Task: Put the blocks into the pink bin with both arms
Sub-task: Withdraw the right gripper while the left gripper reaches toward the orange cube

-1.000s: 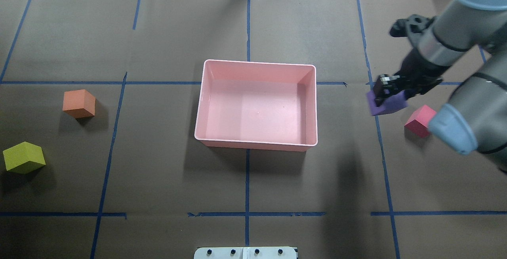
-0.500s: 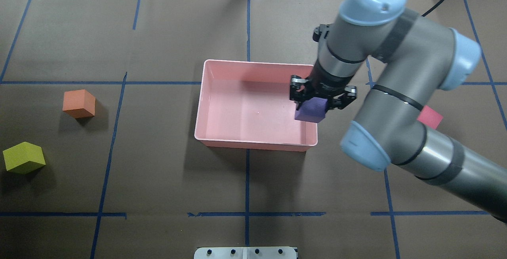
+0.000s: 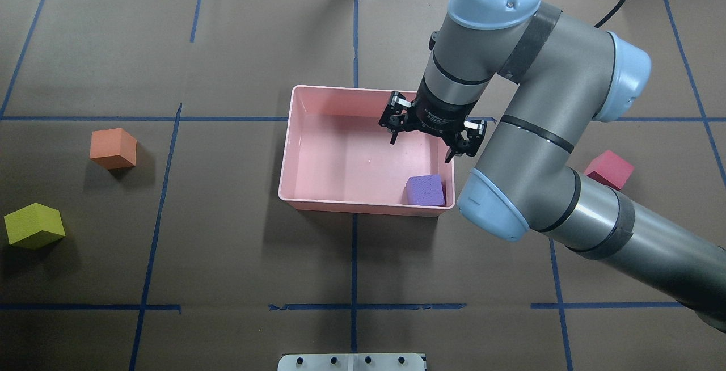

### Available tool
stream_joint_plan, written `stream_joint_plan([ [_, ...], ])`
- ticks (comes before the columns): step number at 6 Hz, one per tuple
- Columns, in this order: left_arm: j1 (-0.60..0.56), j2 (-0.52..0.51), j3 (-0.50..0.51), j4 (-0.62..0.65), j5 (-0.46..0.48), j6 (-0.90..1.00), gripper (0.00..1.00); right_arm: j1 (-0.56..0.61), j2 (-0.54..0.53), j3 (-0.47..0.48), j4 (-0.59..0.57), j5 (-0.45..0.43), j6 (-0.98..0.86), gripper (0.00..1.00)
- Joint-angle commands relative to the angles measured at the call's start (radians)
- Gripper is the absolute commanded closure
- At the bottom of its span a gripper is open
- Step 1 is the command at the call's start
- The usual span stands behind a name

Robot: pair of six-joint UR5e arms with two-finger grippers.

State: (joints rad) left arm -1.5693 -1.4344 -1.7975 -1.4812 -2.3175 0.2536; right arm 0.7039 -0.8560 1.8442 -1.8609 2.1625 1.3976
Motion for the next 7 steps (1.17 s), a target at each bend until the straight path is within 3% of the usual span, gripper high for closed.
stream_joint_plan([
  [1, 0.014, -0.053, 0.042, -0.2, 0.0, -0.007, 0.0, 0.058, -0.009, 0.004, -0.009, 0.005, -0.12, 0.0],
  [3, 0.079, -0.086, 0.058, -0.229, -0.104, -0.222, 0.0, 0.19, -0.101, 0.004, -0.024, 0.08, -0.414, 0.0],
  [6, 0.239, -0.084, 0.064, -0.364, -0.099, -0.474, 0.0, 0.41, -0.239, 0.004, -0.145, 0.109, -1.059, 0.0],
  [7, 0.286, -0.09, 0.053, -0.373, -0.097, -0.658, 0.0, 0.492, -0.318, 0.001, -0.146, 0.108, -1.277, 0.0],
])
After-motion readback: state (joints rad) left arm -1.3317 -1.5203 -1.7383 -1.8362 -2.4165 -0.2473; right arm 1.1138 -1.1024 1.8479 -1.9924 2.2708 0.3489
